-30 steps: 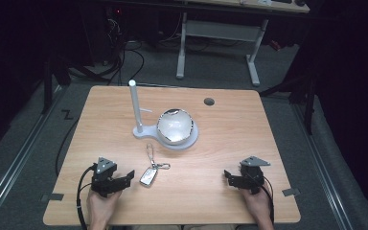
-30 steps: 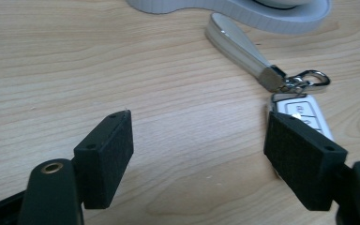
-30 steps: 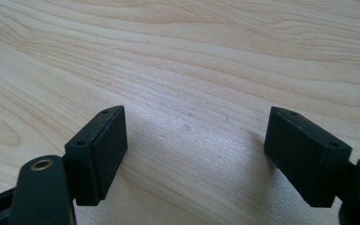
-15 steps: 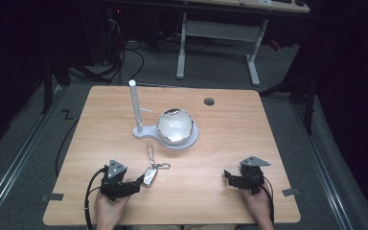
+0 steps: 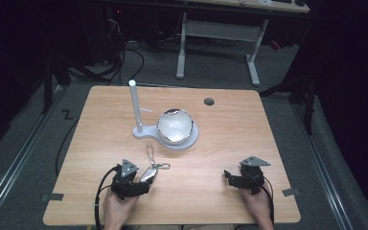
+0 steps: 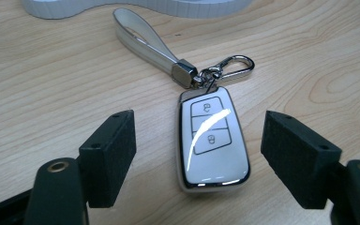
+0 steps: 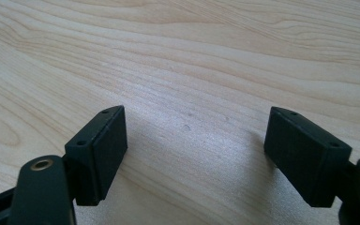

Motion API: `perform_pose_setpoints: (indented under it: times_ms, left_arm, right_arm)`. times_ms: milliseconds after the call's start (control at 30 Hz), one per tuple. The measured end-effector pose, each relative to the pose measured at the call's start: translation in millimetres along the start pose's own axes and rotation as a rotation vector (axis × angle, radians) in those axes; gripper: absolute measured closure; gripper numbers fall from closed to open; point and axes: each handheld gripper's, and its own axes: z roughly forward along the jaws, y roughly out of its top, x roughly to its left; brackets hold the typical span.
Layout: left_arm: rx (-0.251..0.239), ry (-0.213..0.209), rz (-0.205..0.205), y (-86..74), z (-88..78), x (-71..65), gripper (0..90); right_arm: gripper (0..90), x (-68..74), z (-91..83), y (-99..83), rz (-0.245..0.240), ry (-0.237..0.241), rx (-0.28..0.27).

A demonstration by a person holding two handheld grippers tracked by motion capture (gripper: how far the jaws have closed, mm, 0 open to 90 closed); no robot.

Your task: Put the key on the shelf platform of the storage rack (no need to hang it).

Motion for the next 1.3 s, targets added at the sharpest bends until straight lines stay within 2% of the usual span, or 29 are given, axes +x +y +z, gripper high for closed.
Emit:
perform_pose_setpoints:
  times_ms: [100,333,700,867,1033,1300]
  left_arm:
    - [0.019,0.016,0.018,-4.7,5.9,-2.9,29.0]
    - [0.023,0.040,0.020,-8.4,12.4,-4.4,31.7]
    - [0.044,0.041,0.036,-13.4,17.2,-5.2,34.3]
    - [0.033,0.051,0.038,-13.5,19.1,-5.5,37.7]
    - [0.029,0.062,0.072,-15.6,18.8,-5.9,40.0]
    - [0.021,0.077,0.088,-16.8,19.0,-6.6,43.3]
  right_arm:
    - [21.9,-0.1,0.0,0.0,-0.001,0.000,0.000]
    - [21.9,-0.2,0.0,0.0,-0.002,0.001,0.000]
    - [21.9,-0.2,0.0,0.0,-0.003,0.001,0.000]
    - [21.9,-0.1,0.0,0.0,-0.001,0.001,0.000]
    - [21.9,-0.1,-0.1,0.0,-0.001,0.000,0.001]
    - [21.9,-0.2,-0.1,-0.1,-0.002,0.000,0.001]
